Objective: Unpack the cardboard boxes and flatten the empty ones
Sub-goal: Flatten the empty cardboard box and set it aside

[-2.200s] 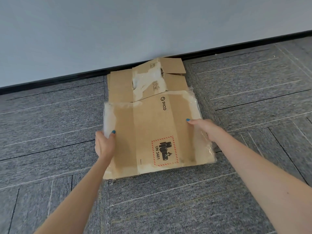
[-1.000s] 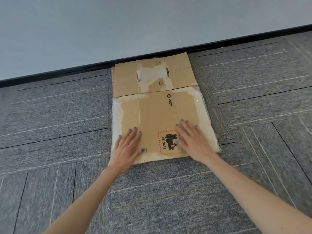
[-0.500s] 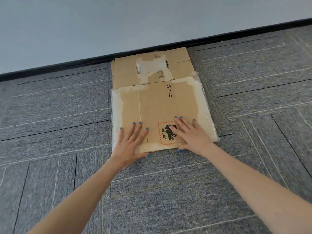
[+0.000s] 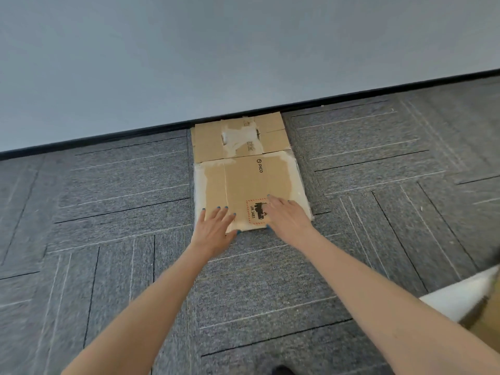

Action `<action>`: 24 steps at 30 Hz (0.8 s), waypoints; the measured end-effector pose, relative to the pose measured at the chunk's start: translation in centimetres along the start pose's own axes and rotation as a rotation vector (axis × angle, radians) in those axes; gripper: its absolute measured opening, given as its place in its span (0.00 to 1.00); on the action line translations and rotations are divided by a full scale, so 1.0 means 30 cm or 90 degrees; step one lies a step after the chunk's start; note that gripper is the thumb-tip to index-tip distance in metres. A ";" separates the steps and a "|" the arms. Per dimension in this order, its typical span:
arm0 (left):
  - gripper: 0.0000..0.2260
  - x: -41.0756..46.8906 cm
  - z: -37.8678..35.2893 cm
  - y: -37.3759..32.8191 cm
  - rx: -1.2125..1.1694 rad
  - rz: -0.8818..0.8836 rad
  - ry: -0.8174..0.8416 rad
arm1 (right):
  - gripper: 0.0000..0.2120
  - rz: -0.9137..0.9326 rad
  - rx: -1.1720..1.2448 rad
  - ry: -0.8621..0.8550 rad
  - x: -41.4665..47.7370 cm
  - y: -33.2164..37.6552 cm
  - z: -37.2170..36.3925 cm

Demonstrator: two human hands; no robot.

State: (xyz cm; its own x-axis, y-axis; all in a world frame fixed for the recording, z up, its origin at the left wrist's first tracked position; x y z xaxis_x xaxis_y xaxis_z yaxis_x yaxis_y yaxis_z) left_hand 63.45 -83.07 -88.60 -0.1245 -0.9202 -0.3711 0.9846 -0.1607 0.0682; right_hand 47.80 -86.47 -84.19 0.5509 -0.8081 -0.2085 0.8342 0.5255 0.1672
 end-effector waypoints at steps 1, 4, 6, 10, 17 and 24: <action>0.25 -0.049 0.061 -0.014 -0.010 0.002 -0.007 | 0.20 -0.010 0.007 -0.008 -0.046 0.018 0.061; 0.23 -0.219 0.240 -0.062 -0.016 -0.006 -0.026 | 0.18 -0.030 0.012 -0.011 -0.209 0.091 0.227; 0.23 -0.339 0.357 -0.095 -0.016 -0.015 -0.029 | 0.18 -0.038 0.007 0.005 -0.328 0.145 0.326; 0.22 -0.594 0.603 -0.157 -0.026 -0.035 -0.038 | 0.18 -0.070 0.021 -0.004 -0.572 0.248 0.561; 0.21 -1.088 1.005 -0.317 -0.028 -0.082 -0.059 | 0.19 -0.126 0.040 -0.059 -1.087 0.428 0.984; 0.19 -1.598 1.300 -0.560 -0.018 -0.165 -0.089 | 0.19 -0.220 0.051 -0.109 -1.680 0.564 1.311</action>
State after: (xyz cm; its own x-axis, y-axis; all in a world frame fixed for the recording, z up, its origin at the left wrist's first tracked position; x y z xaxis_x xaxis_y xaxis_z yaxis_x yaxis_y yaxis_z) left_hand 48.09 -50.19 -35.85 -0.3858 -0.8904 -0.2416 0.9207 -0.3883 -0.0390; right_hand 33.14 -47.32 -32.96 0.2194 -0.9702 -0.1028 0.9616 0.1972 0.1909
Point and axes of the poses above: each hand's wrist, its own x-axis towards the middle knuckle, its own z-axis out of the back of the hand, y = z × x, the point moved 8 cm from there along x, towards the middle knuckle, and after that the axes turned 5 degrees about x, right-handed, at the moved point
